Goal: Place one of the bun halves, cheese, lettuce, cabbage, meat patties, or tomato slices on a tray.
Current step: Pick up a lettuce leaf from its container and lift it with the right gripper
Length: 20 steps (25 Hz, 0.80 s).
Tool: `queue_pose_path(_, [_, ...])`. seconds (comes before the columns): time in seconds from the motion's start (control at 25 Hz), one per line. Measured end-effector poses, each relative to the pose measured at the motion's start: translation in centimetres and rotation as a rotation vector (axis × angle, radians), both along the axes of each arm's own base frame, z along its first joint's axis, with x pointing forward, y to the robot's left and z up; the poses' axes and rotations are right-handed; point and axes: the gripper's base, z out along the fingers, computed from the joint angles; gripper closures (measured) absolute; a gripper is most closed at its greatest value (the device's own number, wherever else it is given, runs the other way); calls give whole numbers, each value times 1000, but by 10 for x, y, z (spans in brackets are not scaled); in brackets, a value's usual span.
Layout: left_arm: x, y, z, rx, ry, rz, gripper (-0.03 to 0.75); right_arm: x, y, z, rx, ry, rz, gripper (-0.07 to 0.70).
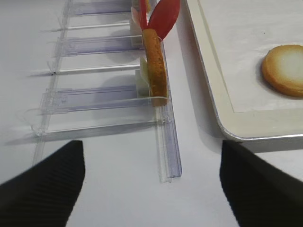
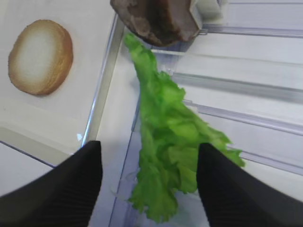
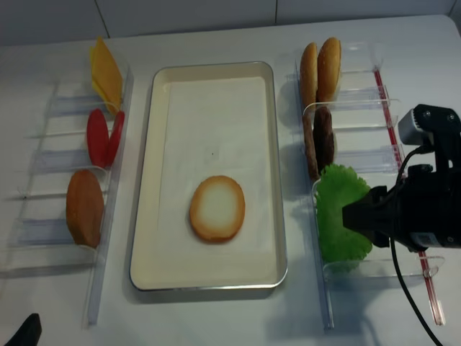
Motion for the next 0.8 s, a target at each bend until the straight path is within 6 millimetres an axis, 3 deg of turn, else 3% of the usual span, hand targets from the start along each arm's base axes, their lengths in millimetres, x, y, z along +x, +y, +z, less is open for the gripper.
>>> queue_pose_path(0.24, [0,0,0,0,0,0,170,5,2,-3,26,-2,9,214])
queue_pose_path(0.36, [0,0,0,0,0,0,170,6,3,-3,30,-2,9,335])
queue_pose_path(0.48, [0,0,0,0,0,0,170,6,3,-3,33,-2,7,523])
queue_pose_path(0.52, [0,0,0,0,0,0,170,6,3,-3,33,-2,7,554])
queue_pose_path(0.64, [0,0,0,0,0,0,170,7,5,3,49,-1,26,586])
queue_pose_path(0.8, [0,0,0,0,0,0,170,10,9,28,97,-25,63,588])
